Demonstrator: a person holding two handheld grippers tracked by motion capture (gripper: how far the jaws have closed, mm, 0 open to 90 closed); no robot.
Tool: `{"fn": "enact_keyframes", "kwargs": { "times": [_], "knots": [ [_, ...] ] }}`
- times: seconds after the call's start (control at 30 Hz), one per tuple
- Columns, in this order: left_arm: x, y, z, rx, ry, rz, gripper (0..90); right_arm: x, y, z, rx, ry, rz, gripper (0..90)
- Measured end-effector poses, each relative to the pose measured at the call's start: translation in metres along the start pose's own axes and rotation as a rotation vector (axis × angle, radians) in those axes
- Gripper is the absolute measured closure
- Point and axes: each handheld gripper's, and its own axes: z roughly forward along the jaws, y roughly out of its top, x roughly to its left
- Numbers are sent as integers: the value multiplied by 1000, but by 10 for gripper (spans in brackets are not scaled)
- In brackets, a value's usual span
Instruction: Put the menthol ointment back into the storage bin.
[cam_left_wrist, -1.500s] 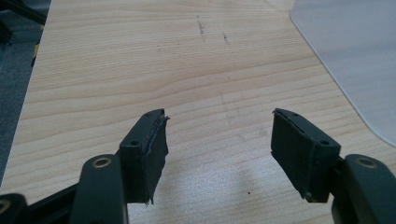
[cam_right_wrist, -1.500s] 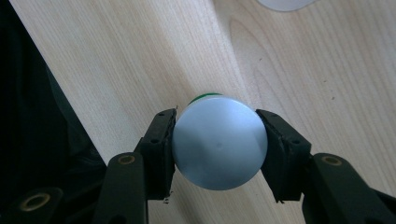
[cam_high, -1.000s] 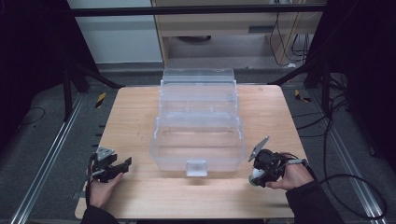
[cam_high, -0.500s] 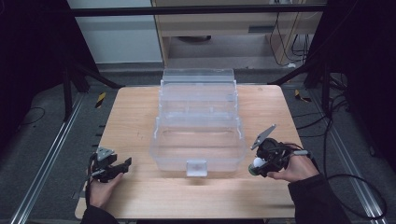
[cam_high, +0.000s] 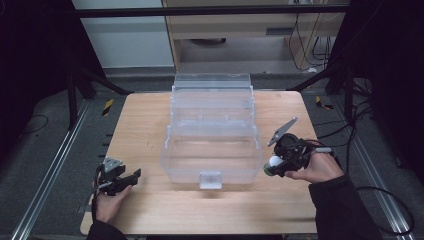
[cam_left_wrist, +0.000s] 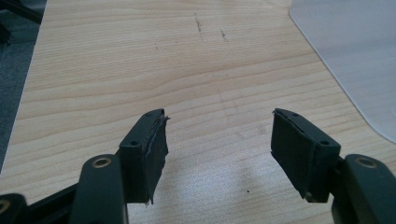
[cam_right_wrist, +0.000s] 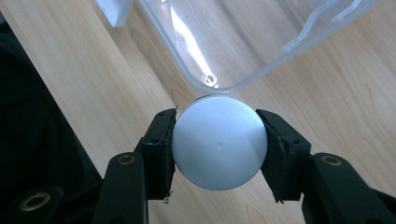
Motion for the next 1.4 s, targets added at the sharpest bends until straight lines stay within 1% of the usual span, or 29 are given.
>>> {"fn": "enact_keyframes", "kwargs": {
  "times": [0.23, 0.5, 0.57, 0.97, 1.07, 1.2, 1.4],
  "knots": [
    [0, 0, 0, 1, -1, -2, 358, -7, 18, -4, -8, 2, 3, 504],
    [1, 0, 0, -2, 0, -2, 358, -11, 33, 2, -9, 12, 0, 505],
    [1, 0, 0, -2, 0, -3, 359, -13, 37, 5, -10, 14, -1, 505],
    [1, 0, 0, -1, -1, -2, 359, -23, 50, 24, -24, 23, 30, 505],
    [1, 0, 0, -1, -1, -2, 359, -23, 53, 30, -19, 26, 30, 505],
    [1, 0, 0, -2, -1, -2, 359, -23, 57, 40, -6, 23, 14, 505],
    [1, 0, 0, -1, -1, -2, 359, -24, 56, 54, 14, 30, 9, 505]
  ]
}}
